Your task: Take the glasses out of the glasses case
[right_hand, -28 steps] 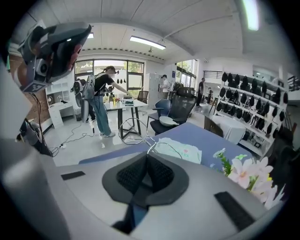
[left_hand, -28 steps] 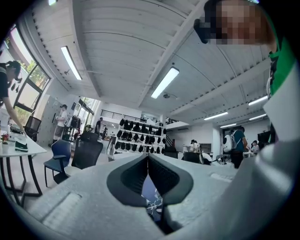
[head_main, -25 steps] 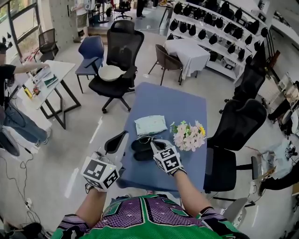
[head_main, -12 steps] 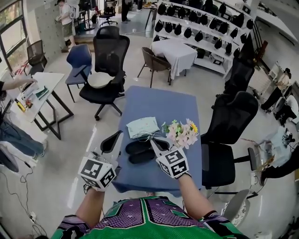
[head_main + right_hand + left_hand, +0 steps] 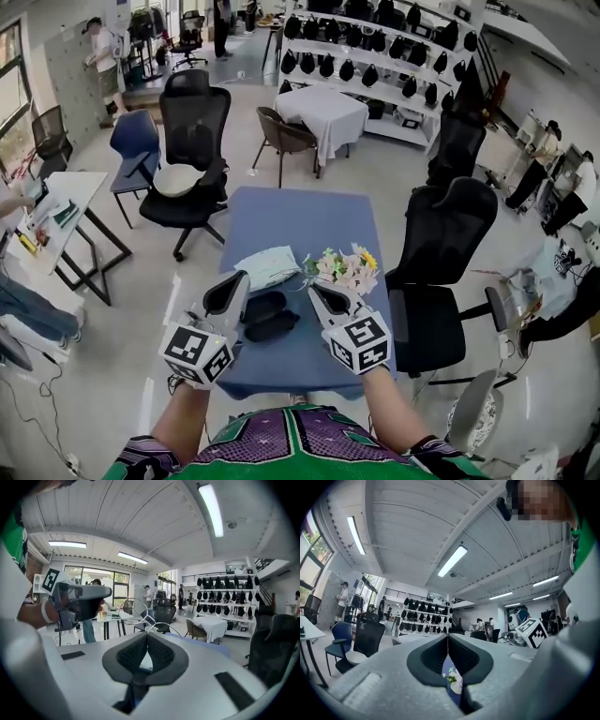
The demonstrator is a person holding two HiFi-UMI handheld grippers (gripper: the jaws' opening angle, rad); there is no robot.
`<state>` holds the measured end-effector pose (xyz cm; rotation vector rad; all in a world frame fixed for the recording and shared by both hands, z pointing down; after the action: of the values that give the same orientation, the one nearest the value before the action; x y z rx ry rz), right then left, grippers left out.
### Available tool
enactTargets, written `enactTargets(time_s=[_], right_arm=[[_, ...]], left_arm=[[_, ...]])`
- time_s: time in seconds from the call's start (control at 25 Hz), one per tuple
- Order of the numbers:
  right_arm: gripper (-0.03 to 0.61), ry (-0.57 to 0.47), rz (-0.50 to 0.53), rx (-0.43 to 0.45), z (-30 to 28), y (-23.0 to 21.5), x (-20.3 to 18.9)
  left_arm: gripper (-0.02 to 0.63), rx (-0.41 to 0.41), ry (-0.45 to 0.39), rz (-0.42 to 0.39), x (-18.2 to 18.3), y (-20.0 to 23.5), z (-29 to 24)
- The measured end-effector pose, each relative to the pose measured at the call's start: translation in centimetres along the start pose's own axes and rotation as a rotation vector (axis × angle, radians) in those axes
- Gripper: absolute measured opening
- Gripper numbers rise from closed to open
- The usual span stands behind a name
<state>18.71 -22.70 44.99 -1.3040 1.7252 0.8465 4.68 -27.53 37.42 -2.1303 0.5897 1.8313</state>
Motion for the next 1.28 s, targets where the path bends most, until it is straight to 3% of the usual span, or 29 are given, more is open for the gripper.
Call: enactTargets(time_s=[0.64,0.92,1.28], right_arm=[[0.008,-0.144,-0.098,-0.154,6.5,-4.9,2.1],[0.008,-0.198,-0.055,-0.225,7.7,-5.0,3.5],[0.008,-0.287,-0.087,-0.218,8.8,-4.8,5.7]], left_arm=[[0.017,-0.070,-0.022,-0.038,1.9,-1.5,-2.6],[0.017,-0.049,-0.020,-0.071,1.3,-1.6,-1.8],[0.017,-0.001,-0.037,-0.069,1.6,-0.7,-0.8]])
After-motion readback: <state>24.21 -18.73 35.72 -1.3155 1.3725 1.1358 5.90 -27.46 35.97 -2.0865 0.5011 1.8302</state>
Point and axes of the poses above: the fingertips, and each gripper's own axes: z backward along the fingers, y to its left, x out of its top, the point moved 2 cm from there along z, backward along the fingers, and after that the axes turned 13 degrees about y, right-handed, at the moved point
